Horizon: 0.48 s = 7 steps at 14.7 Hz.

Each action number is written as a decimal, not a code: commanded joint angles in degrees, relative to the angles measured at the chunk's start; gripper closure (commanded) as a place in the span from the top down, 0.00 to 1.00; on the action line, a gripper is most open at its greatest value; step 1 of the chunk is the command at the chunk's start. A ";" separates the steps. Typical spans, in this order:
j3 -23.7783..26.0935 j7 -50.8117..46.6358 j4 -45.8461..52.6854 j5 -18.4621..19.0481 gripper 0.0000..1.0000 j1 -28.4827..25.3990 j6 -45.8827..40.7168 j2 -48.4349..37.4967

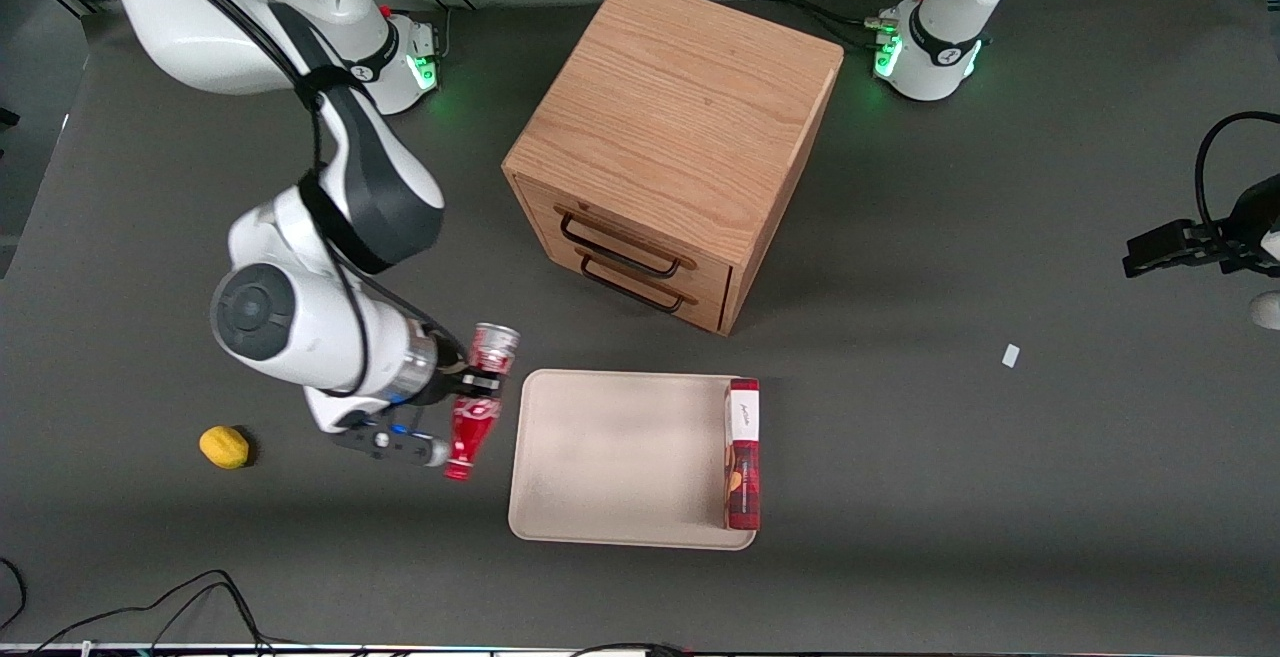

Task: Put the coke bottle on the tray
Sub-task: 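Carry the held bottle over the cream tray with the right gripper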

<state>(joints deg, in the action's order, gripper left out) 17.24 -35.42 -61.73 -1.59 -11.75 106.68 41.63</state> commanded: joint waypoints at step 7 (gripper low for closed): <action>0.95 12.57 6.71 10.63 0.00 -2.75 9.69 12.24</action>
<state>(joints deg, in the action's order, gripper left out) 18.36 -23.93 -58.31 6.53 -12.72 116.40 51.48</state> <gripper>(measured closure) 0.458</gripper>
